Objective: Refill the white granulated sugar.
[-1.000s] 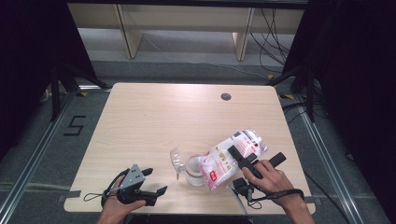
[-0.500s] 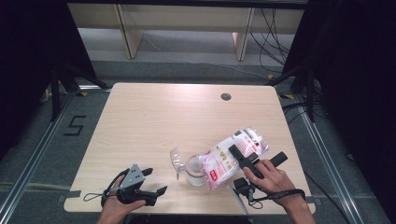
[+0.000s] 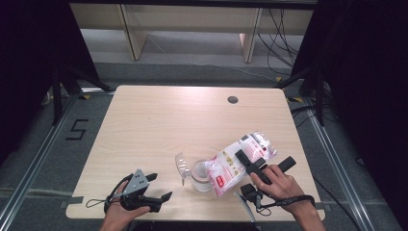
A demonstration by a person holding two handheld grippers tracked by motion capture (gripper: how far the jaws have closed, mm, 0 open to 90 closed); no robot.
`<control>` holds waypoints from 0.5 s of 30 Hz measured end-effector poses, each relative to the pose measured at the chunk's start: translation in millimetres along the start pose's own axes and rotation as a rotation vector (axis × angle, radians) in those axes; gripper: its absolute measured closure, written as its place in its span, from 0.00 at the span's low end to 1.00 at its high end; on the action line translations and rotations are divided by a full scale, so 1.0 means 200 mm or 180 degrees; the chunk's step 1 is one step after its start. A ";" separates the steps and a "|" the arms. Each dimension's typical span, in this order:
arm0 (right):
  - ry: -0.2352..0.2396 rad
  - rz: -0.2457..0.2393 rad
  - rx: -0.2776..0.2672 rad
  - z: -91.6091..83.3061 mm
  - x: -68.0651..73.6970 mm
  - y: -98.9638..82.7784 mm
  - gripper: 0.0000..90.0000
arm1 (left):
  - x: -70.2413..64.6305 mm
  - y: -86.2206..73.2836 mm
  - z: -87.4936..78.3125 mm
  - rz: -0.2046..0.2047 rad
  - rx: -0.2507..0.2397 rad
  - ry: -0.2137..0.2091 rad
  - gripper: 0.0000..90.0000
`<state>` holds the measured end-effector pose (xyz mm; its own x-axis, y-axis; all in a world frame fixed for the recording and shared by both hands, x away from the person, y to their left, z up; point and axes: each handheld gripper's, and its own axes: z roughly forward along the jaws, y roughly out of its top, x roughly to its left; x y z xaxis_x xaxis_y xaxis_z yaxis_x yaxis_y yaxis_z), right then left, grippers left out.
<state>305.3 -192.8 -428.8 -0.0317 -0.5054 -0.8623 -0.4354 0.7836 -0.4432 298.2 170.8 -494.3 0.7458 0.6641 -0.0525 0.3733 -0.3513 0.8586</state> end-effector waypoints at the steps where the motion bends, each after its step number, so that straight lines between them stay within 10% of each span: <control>1: -0.0001 -0.0003 -0.0001 0.00 0.00 0.00 0.73 | -0.01 0.00 0.01 -0.0096 -0.0070 -0.0012 0.18; 15: -0.0007 0.0024 -0.0008 0.00 0.00 0.00 0.73 | -0.01 0.00 0.01 -0.0097 -0.0074 -0.0012 0.18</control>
<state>305.3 -193.4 -428.8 -0.0332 -0.4987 -0.8661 -0.4375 0.7864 -0.4360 296.9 168.3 -495.0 0.7363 0.6718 -0.0807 0.3830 -0.3155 0.8682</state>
